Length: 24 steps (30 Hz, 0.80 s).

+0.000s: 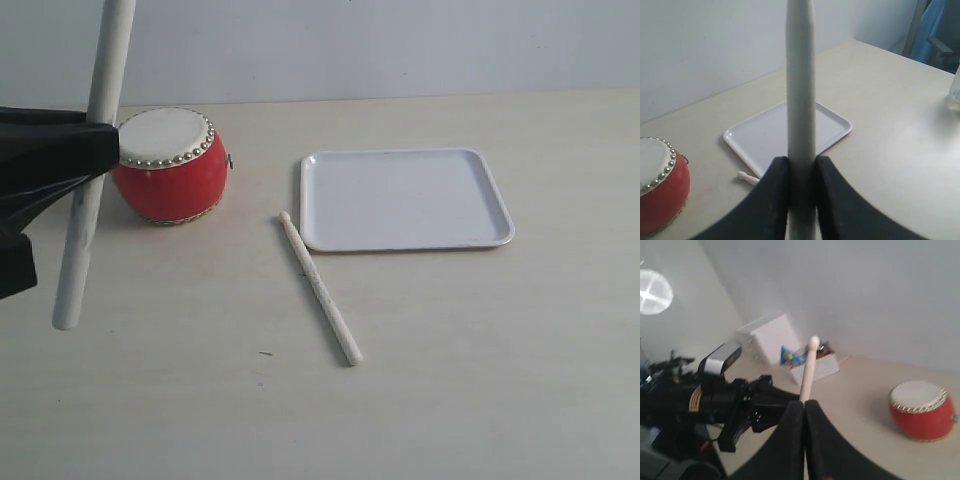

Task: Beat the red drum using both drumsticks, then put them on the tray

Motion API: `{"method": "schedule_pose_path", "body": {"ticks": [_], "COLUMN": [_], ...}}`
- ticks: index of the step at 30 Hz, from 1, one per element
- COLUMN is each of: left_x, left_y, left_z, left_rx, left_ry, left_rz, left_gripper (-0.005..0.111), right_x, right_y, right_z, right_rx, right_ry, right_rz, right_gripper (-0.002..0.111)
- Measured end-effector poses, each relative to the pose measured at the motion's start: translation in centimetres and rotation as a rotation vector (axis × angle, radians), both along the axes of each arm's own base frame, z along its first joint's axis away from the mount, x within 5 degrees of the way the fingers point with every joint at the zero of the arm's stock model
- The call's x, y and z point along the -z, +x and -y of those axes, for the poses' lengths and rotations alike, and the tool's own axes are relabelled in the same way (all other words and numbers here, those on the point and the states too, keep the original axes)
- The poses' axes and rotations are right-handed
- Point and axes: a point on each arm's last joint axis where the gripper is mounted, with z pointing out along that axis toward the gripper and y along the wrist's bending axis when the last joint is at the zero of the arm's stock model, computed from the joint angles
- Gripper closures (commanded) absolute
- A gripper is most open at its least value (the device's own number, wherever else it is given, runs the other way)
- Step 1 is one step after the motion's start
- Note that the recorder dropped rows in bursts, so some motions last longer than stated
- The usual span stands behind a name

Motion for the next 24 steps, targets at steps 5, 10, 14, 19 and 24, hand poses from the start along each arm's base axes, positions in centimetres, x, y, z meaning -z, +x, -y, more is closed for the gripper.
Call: {"method": "schedule_pose_path", "body": {"ticks": [5,10,14,19,24], "left_x": [0.1,0.1,-0.1,-0.1,-0.1], "left_y": [0.0,0.0,0.0,0.0,0.0], "left_z": [0.0,0.0,0.0,0.0,0.0], "left_rx": [-0.001,-0.001,0.001,0.002,0.002], "left_ry": [0.005,0.005,-0.006,-0.010,-0.010], "left_rz": [-0.004,-0.004,0.006,0.010,0.010], "left_gripper": [0.107,0.107,0.107,0.107,0.107], "right_x": [1.8,6.5,9.1,11.1,13.5], "right_y": [6.1,11.2,13.0,14.1,15.7], "right_z": [-1.2,-1.4,-3.3,-6.5,-8.2], "right_rx": [-0.122,-0.088,-0.015,0.088,0.196], "right_ry": [-0.134,-0.345,-0.501,-0.643,-0.838], "right_rz": [-0.218,-0.468,-0.510,-0.447,-0.514], "right_gripper": [0.108,0.108,0.108,0.108,0.108]}}
